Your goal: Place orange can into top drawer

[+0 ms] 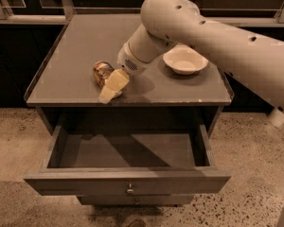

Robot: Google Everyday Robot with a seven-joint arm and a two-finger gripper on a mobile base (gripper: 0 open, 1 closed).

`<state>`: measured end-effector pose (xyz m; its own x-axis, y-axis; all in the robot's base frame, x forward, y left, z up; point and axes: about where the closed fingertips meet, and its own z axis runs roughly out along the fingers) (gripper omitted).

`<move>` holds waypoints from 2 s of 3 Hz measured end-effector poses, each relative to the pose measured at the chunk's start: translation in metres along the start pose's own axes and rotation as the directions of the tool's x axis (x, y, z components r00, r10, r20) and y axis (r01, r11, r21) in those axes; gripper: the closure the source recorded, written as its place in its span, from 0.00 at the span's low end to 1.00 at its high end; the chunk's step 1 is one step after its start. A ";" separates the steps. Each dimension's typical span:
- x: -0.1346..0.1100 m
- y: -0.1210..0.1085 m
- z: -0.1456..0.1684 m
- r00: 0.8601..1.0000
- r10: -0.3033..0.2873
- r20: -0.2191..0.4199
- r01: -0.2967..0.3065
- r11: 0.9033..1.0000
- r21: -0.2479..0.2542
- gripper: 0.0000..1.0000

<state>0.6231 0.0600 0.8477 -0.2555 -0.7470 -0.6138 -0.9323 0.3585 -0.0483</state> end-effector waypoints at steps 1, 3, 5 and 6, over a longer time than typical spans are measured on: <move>-0.004 0.000 0.002 1.000 0.006 0.003 -0.006 1.000 0.006 0.00; -0.014 -0.001 -0.006 1.000 0.011 -0.009 -0.010 0.999 0.037 0.00; -0.019 -0.001 0.012 0.999 0.003 -0.043 -0.003 1.000 0.010 0.00; -0.019 -0.001 0.012 0.999 0.003 -0.043 -0.003 1.000 0.010 0.18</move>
Offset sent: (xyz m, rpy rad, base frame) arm 0.0072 0.0079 0.0182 -0.0022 -0.0272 -0.0343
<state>0.6324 0.0809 0.8499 -0.2692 -0.7693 -0.5795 -0.9289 0.3663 -0.0549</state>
